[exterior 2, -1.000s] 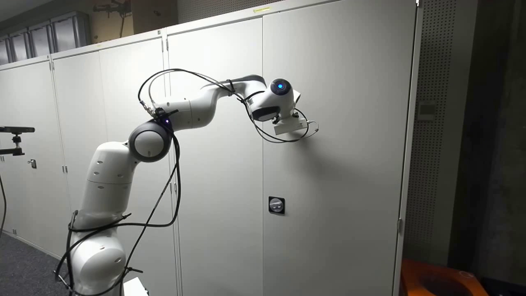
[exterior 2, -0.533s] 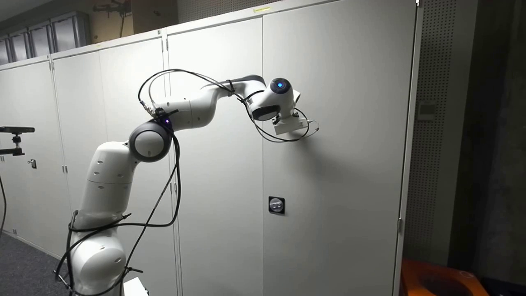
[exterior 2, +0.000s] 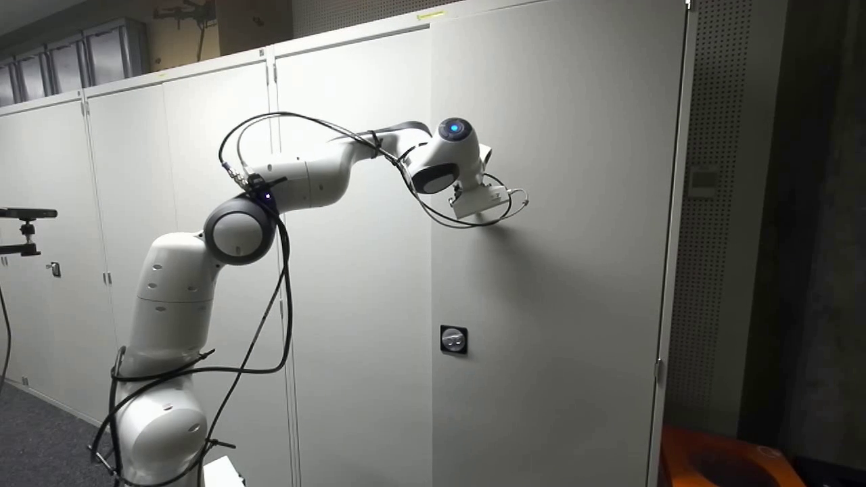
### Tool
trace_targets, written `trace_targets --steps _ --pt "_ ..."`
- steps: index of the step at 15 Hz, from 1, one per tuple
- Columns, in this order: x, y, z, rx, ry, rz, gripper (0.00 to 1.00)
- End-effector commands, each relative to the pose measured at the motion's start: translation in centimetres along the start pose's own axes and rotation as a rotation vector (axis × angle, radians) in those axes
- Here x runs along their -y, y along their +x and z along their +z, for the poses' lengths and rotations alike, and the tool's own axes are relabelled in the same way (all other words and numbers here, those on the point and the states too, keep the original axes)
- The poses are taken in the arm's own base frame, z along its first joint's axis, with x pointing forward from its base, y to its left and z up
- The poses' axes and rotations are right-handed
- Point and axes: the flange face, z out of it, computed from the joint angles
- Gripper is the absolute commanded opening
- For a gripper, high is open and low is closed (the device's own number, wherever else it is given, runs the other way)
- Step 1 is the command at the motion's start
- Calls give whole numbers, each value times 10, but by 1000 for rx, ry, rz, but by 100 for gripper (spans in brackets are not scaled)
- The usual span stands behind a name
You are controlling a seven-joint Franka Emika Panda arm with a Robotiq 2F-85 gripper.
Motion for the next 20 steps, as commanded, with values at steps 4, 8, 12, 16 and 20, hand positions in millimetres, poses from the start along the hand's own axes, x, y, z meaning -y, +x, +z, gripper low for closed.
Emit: trace_targets --steps 4,8,12,16,20 --pt "34 -19 -55 83 17 -25 0" --pt "63 -39 -92 150 20 -11 0" --pt "93 -56 -129 266 28 55 0" --pt "131 -69 -163 410 134 140 0" --pt "165 -77 -185 521 275 195 0"
